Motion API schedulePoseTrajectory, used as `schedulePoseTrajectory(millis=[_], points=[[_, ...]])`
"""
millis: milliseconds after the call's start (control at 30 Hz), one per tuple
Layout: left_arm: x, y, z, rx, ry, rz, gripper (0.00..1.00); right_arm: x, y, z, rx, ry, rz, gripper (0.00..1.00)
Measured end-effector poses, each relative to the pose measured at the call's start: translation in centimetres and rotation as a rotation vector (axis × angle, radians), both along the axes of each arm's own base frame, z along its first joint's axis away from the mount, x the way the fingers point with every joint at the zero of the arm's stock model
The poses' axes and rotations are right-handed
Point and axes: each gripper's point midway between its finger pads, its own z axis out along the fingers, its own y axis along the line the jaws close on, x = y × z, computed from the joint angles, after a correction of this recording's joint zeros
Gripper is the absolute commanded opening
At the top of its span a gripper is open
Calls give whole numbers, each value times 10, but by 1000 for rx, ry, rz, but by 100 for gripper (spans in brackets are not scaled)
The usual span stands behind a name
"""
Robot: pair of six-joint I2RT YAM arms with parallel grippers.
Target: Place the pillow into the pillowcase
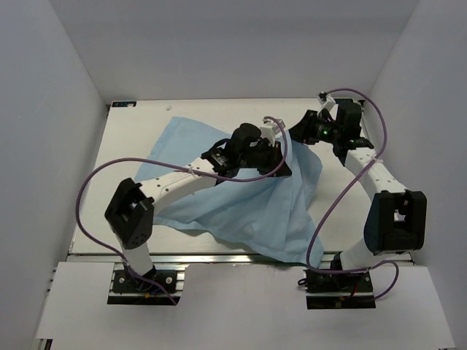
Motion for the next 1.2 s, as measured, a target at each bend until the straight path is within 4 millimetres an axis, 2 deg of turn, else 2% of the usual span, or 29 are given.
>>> schedulePoseTrajectory(millis=[33, 167, 267, 333, 367, 467, 500, 567, 600, 633, 700, 767, 800, 900, 967, 1000, 1067, 1100, 1167, 1200], points=[[2, -3, -7, 2, 14, -3, 0, -2, 1, -9, -24, 10, 32, 47], [14, -10, -44, 29, 91, 0, 0, -21, 1, -31, -118, 51, 153, 50], [29, -5, -61, 40, 134, 29, 0, -38, -13, -38, -217, 36, 208, 53], [40, 1, -61, 31, 143, 54, 0, -47, -36, -36, -274, 14, 189, 54], [44, 3, -60, 25, 143, 61, 1, -52, -52, -34, -309, -2, 169, 56], [55, 7, -54, -3, 138, 78, 11, -69, -110, -28, -398, -43, 69, 61], [55, 6, -52, -15, 140, 70, 32, -76, -129, -28, -427, -55, 41, 67], [50, 0, -48, -44, 150, 39, 46, -91, -153, -27, -469, -81, 28, 71], [47, -4, -47, -56, 151, 14, 92, -98, -159, -28, -493, -106, 49, 76], [44, -10, -46, -67, 152, -15, 98, -106, -160, -29, -508, -124, 80, 77], [38, -20, -49, -70, 161, -53, 98, -117, -153, -31, -530, -184, 166, 81], [33, -22, -55, -54, 168, -68, 98, -130, -141, -32, -530, -240, 260, 78], [30, -22, -55, -44, 162, -73, 98, -136, -134, -33, -527, -263, 301, 72], [28, -13, -50, 7, 118, -48, 98, -151, -112, -40, -510, -309, 423, 60], [30, 0, -34, 36, 64, -11, 98, -163, -93, -47, -488, -332, 505, 59], [31, 9, -21, 47, 24, 15, 98, -171, -83, -50, -480, -344, 549, 60], [31, 32, 19, 52, -81, 80, 98, -185, -65, -55, -480, -376, 606, 62], [29, 45, 40, 41, -136, 117, 98, -193, -55, -56, -500, -404, 635, 70], [18, 85, 87, 10, -245, 212, 98, -208, -31, -54, -547, -491, 692, 78], [11, 104, 105, -9, -288, 261, 98, -216, -18, -51, -566, -550, 724, 78]])
